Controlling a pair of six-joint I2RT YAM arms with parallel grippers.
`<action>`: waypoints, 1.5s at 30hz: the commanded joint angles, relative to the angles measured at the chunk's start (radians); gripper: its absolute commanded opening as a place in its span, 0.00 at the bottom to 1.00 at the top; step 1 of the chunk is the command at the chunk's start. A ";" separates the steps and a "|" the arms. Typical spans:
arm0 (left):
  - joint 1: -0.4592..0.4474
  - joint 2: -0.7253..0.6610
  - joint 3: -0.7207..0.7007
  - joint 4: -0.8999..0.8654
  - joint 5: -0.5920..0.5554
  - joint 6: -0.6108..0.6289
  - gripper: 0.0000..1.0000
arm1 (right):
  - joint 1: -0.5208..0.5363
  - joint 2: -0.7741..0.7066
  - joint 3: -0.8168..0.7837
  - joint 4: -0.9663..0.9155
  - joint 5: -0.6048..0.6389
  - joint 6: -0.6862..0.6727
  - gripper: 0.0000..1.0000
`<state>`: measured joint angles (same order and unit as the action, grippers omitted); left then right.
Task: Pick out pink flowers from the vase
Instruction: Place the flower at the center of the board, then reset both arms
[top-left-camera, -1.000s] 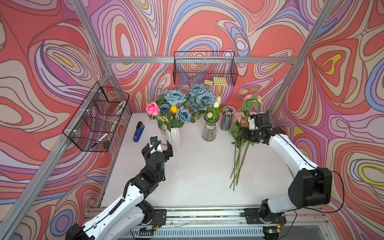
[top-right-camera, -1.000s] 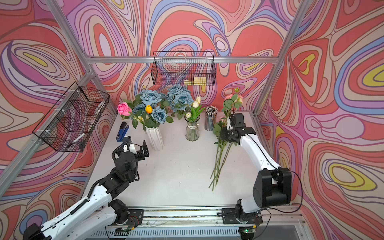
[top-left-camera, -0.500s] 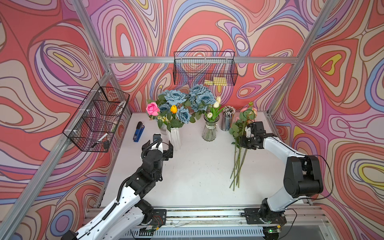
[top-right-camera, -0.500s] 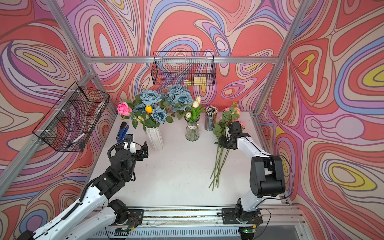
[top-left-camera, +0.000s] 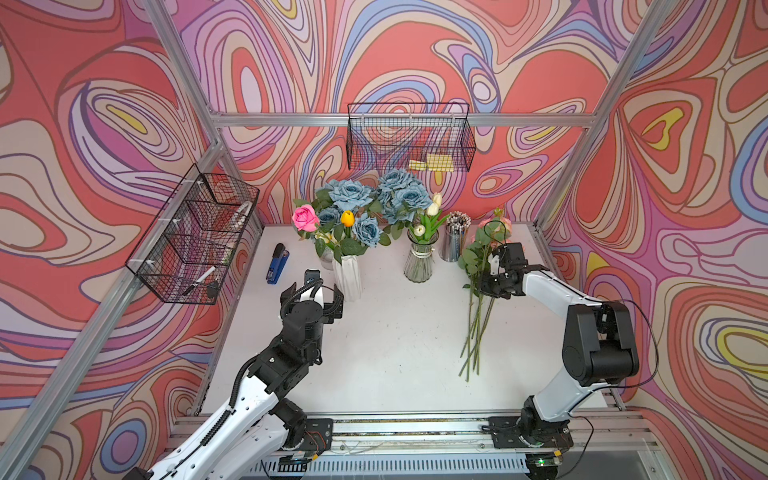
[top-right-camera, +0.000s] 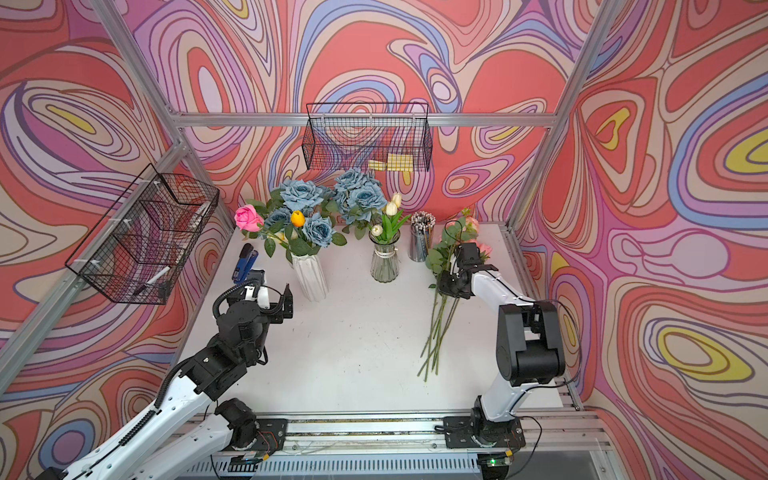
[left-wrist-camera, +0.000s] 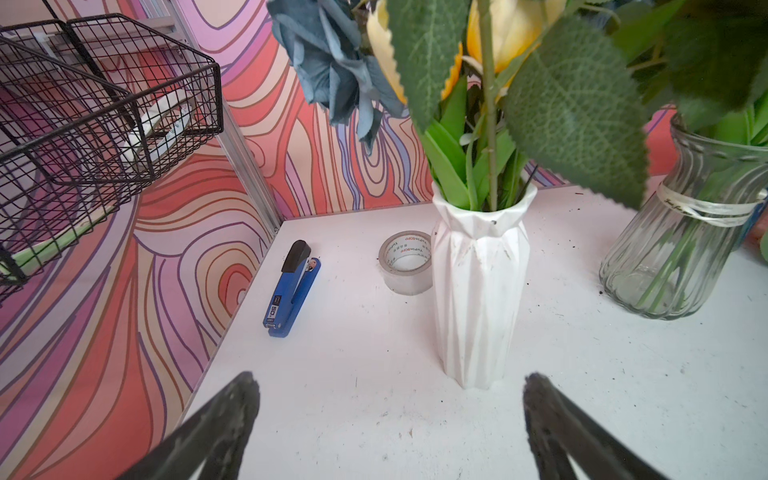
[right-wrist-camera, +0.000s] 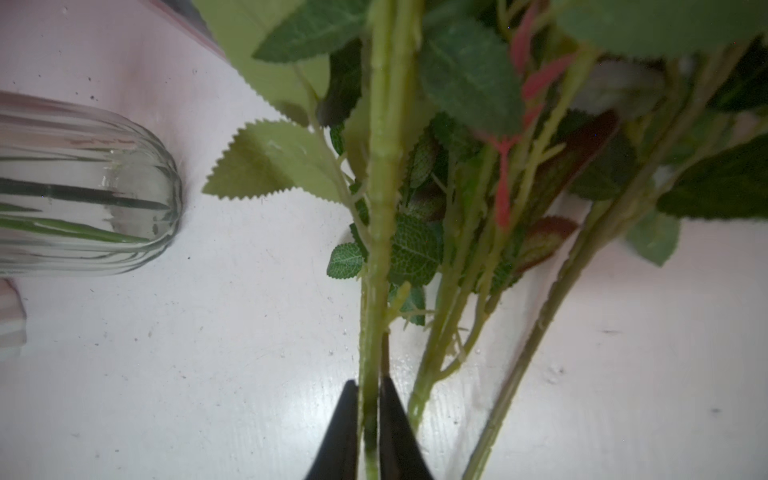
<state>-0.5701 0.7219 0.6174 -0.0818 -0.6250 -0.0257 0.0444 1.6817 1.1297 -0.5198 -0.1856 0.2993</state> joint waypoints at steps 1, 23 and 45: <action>0.012 -0.002 0.039 -0.035 -0.002 0.015 1.00 | -0.006 -0.070 0.047 -0.053 0.036 0.003 0.32; 0.398 0.191 -0.165 0.173 0.173 -0.100 1.00 | -0.006 -0.438 -0.353 0.483 0.341 -0.145 0.88; 0.495 0.685 -0.337 1.045 0.438 0.036 1.00 | -0.006 -0.086 -0.685 1.429 0.299 -0.300 0.93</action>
<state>-0.0830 1.3823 0.2710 0.8211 -0.2501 -0.0269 0.0402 1.5562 0.4595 0.7658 0.1631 0.0280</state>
